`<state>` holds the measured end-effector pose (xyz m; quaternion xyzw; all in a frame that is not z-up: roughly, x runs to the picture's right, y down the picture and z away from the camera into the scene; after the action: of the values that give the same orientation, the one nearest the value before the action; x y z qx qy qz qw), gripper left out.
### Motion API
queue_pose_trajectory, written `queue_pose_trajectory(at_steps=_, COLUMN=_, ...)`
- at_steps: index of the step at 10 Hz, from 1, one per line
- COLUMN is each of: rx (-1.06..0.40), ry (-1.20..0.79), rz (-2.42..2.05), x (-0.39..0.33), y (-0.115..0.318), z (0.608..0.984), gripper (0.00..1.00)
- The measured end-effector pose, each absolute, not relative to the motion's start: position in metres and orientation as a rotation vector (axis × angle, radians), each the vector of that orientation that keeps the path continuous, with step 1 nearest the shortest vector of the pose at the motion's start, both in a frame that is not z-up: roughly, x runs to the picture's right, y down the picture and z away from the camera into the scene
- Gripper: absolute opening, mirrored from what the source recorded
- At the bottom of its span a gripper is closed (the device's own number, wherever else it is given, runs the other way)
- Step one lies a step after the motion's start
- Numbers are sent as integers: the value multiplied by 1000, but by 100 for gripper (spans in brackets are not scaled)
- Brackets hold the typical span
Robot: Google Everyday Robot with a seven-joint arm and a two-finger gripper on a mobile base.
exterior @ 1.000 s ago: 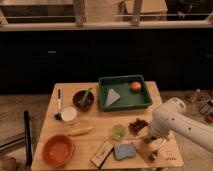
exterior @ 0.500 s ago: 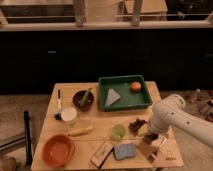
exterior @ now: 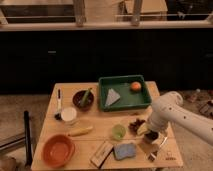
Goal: Stack cups into tray
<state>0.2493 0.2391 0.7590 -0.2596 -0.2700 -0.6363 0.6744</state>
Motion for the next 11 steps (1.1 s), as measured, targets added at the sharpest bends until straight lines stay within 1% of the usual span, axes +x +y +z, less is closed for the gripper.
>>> queue_pose_trajectory(at_steps=2, rx=-607, ry=-630, rz=-1449, x=244, y=238, z=764, gripper=78)
queue_pose_trajectory(at_steps=3, rx=-616, ry=-636, rz=-1457, x=241, y=238, z=766, gripper=71)
queue_pose_trajectory(at_steps=6, rx=-643, ry=-642, rz=-1472, x=240, y=238, z=765, gripper=41)
queue_pose_trajectory(at_steps=7, rx=-649, ry=-640, rz=-1474, x=240, y=237, z=763, gripper=33)
queue_pose_trajectory(at_steps=9, rx=-663, ry=-631, rz=-1476, x=238, y=234, z=759, gripper=10)
queue_pose_trajectory(at_steps=10, rx=-668, ry=-628, rz=-1473, x=239, y=233, z=757, gripper=4)
queue_pose_trajectory(at_steps=11, rx=-674, ry=-623, rz=-1471, x=240, y=231, z=755, gripper=0)
